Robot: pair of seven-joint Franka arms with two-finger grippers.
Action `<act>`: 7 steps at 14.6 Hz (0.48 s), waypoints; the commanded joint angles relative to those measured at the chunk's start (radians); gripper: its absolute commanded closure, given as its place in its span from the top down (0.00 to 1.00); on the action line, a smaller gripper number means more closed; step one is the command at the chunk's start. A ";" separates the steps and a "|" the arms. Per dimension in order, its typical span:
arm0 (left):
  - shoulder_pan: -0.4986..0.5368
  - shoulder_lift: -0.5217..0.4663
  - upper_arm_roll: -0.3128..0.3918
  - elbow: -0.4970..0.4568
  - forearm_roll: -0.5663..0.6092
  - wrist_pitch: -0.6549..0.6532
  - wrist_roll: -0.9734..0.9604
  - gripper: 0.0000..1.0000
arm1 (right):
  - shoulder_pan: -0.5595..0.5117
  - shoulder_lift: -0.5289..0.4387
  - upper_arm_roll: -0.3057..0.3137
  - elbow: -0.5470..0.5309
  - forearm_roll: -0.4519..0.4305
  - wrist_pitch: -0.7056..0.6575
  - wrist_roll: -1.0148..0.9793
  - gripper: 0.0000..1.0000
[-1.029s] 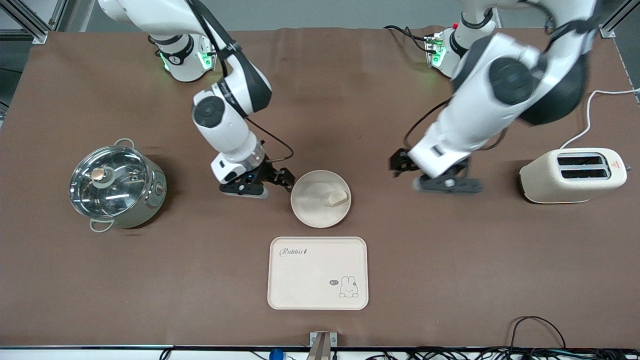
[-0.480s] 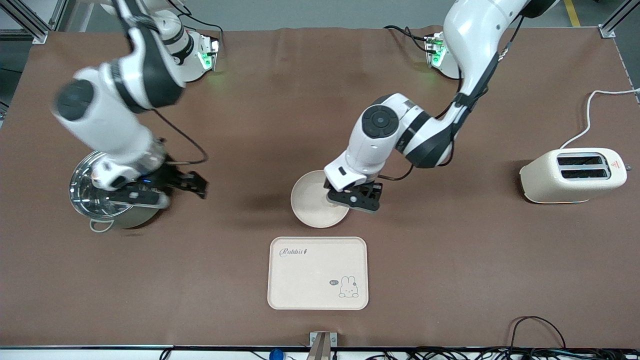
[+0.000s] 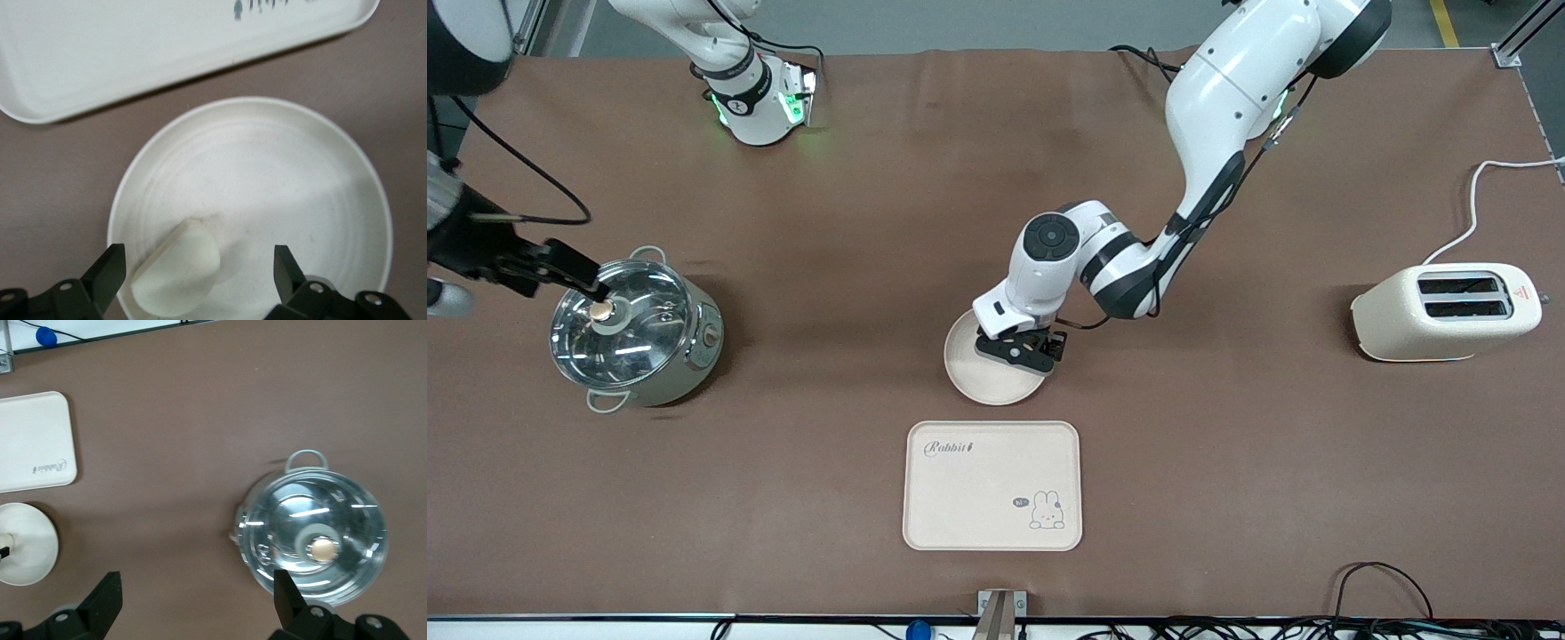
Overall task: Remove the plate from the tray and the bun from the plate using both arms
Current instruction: 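Grasp the white bun on the plate with the left gripper and lift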
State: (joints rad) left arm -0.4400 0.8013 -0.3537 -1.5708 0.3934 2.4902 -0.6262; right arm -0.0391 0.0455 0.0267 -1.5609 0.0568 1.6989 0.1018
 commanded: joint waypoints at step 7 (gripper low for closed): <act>0.007 -0.013 -0.002 -0.063 0.048 0.029 -0.023 0.52 | 0.002 -0.036 -0.136 0.056 -0.109 -0.087 -0.137 1.00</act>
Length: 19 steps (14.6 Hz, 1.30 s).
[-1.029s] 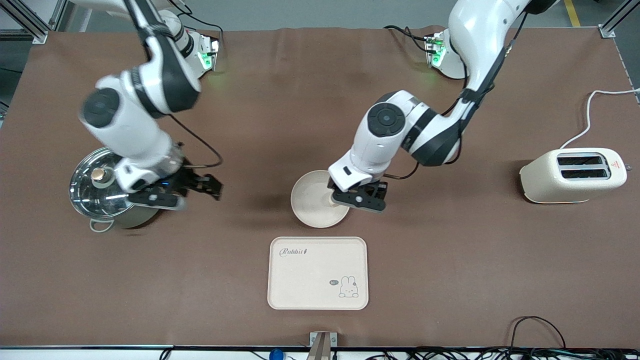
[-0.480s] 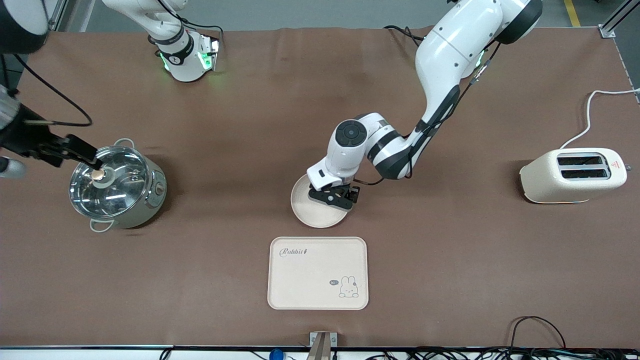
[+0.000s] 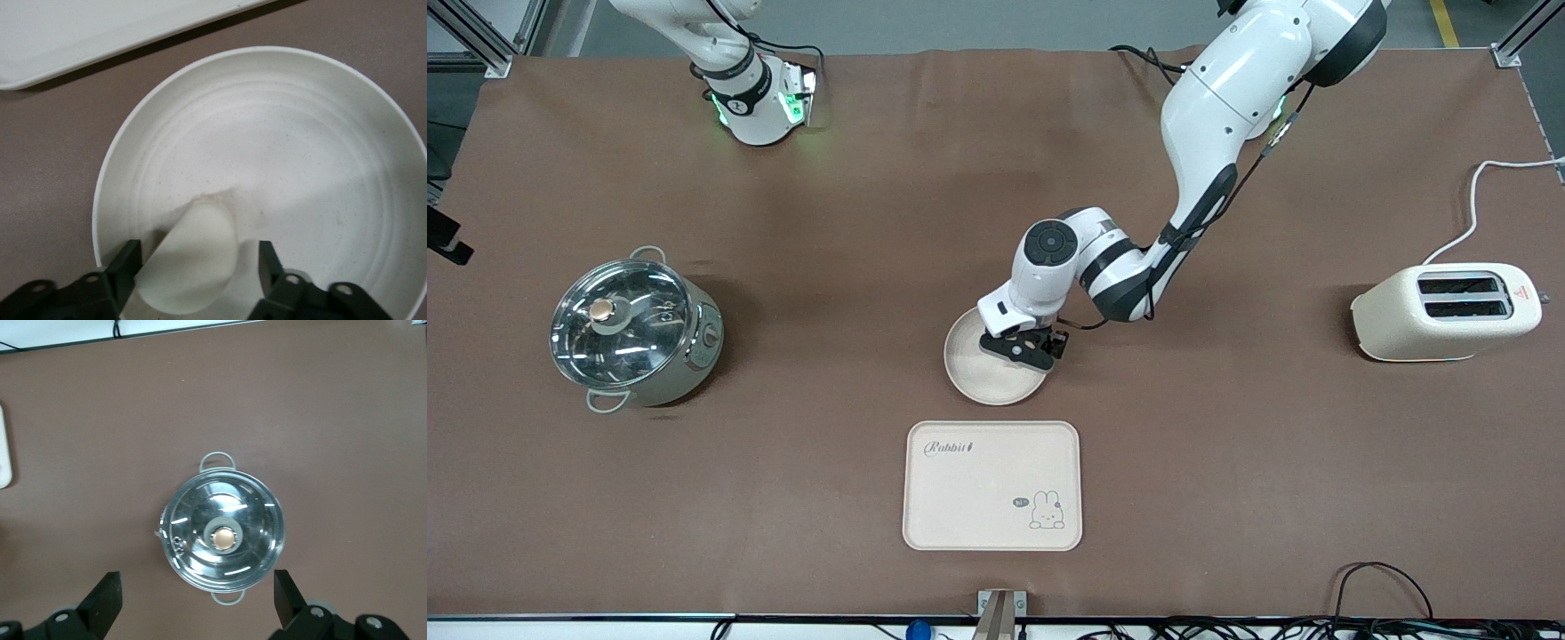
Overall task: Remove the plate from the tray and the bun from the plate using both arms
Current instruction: 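Grasp the white bun on the plate with the left gripper and lift, then carry the bun toward the toaster and set it on the table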
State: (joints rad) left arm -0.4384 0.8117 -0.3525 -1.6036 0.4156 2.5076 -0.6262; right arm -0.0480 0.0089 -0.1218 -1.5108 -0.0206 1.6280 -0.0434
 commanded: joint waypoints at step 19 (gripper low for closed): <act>0.805 -0.117 -0.299 -0.111 -0.112 -0.268 0.550 0.22 | 0.042 -0.007 0.067 -0.037 0.001 -0.099 0.096 1.00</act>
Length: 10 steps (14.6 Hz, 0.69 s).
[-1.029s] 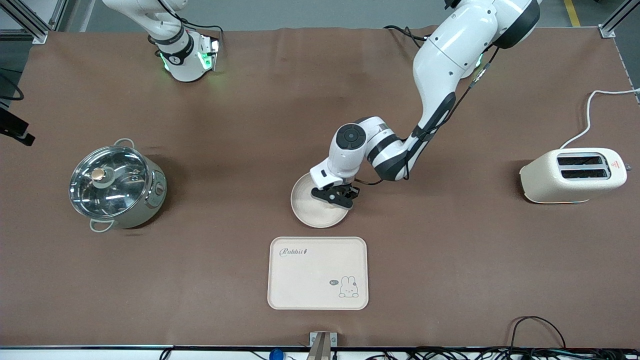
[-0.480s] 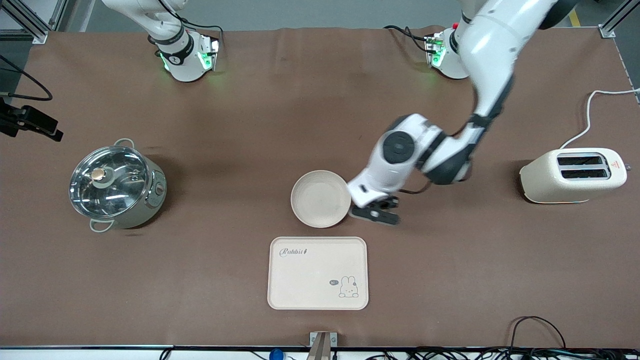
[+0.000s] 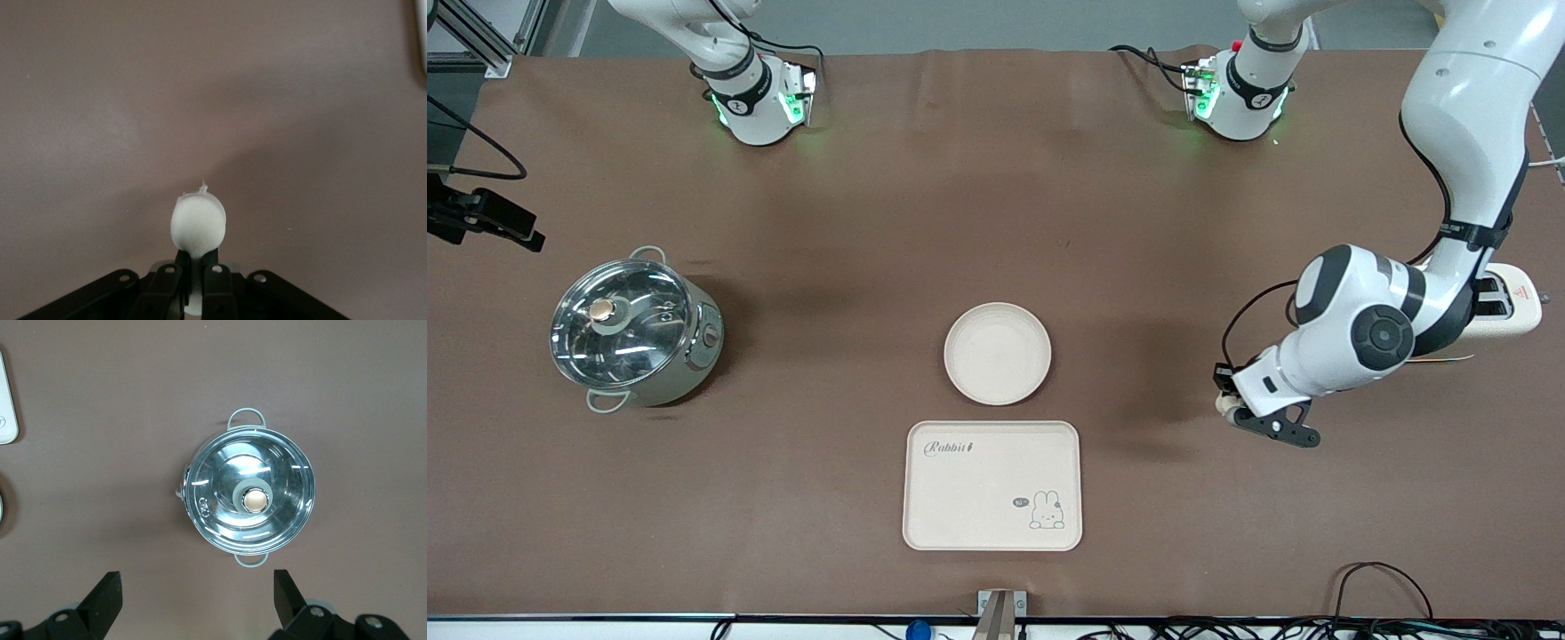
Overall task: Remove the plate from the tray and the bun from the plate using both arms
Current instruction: 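Carry the bun toward the toaster and set it on the table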
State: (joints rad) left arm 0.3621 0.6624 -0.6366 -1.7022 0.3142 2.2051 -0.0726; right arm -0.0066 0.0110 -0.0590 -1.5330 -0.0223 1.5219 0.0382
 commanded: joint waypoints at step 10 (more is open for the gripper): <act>0.023 0.063 -0.011 0.009 0.006 0.079 0.004 1.00 | -0.001 -0.006 0.004 -0.015 0.002 0.001 0.014 1.00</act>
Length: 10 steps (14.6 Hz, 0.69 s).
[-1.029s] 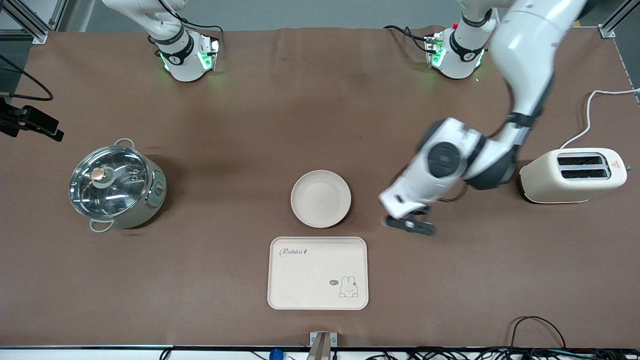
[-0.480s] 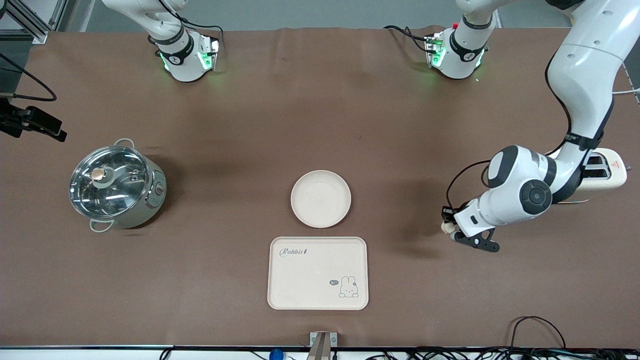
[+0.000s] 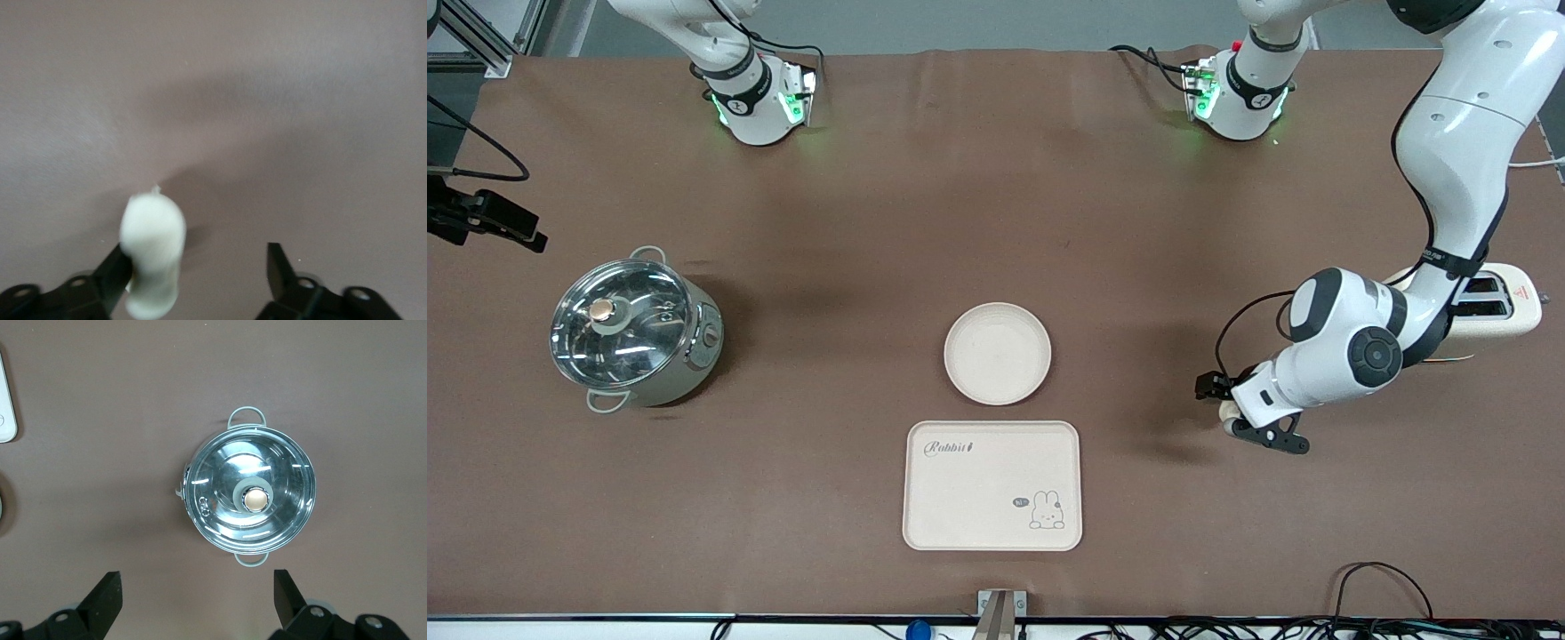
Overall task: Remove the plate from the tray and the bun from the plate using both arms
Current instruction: 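Carry the bun toward the toaster and set it on the table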
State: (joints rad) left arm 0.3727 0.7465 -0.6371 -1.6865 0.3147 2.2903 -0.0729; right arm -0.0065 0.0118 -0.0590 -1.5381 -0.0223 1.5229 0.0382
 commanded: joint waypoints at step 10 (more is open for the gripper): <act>0.026 -0.196 -0.071 0.150 0.052 -0.229 0.005 1.00 | 0.019 -0.019 0.008 -0.008 0.004 -0.049 0.017 1.00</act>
State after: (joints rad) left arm 0.3846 0.6234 -0.6653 -1.5915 0.3606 2.1925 -0.0717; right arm -0.0008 0.0110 -0.0557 -1.5380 -0.0218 1.4873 0.0382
